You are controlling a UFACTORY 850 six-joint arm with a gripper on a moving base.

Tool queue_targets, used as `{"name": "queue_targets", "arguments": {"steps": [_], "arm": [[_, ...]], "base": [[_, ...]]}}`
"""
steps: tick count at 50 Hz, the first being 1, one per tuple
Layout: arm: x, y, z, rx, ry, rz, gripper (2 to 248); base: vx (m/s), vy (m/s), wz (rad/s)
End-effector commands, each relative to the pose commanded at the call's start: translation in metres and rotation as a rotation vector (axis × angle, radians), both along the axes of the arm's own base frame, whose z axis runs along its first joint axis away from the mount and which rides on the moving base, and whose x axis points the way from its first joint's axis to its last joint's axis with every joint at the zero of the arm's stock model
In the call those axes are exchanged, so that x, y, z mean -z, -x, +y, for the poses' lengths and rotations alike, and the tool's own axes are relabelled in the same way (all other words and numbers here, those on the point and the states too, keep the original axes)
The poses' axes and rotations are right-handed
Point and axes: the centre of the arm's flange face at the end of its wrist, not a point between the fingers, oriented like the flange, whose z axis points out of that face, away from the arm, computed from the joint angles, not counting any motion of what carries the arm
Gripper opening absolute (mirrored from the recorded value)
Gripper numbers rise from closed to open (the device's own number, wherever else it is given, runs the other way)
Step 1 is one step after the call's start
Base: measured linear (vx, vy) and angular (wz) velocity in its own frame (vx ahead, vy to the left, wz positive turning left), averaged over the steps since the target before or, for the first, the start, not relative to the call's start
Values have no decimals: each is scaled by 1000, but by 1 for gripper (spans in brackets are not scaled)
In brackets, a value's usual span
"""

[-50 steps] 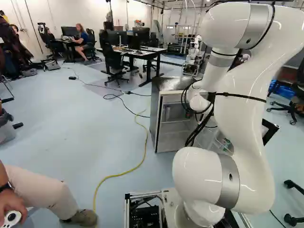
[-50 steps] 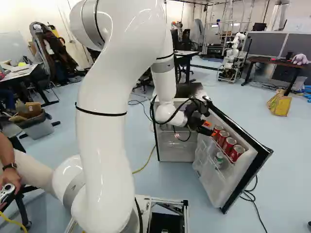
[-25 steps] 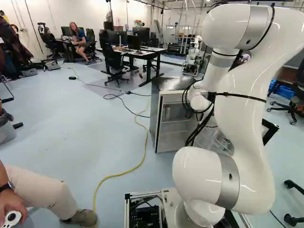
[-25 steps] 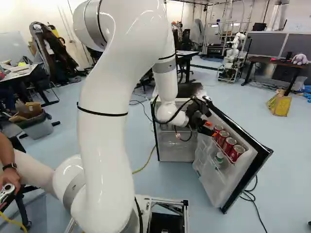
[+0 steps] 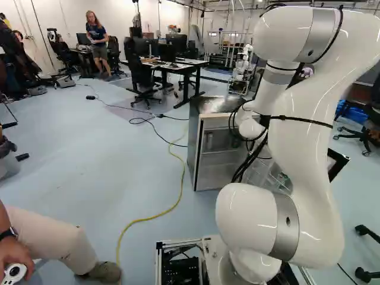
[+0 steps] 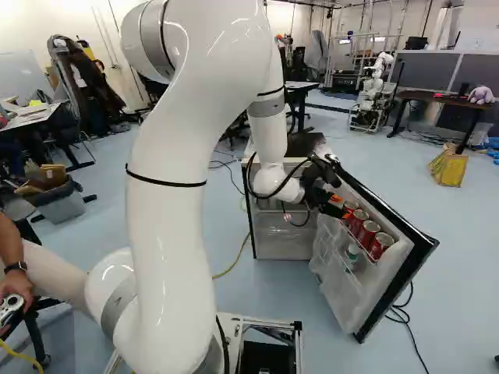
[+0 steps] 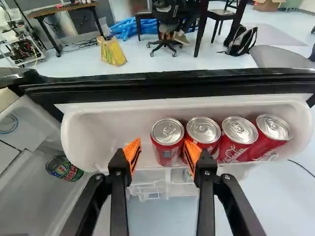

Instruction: Grab a drink from the fridge

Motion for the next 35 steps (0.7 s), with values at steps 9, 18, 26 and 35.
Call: {"name": "queue_targets", "arguments": {"steps": [9,18,26,35], "arm": [[0,-2,-5,0,3,-2,143],[0,-3,-6,-8,6,-2,143],[0,-3,-4,-20,7,0,143],[0,-3,0,-35,8,3,143]], "base": [[0,0,0],[0,0,0],[0,0,0],[0,0,0]]}}
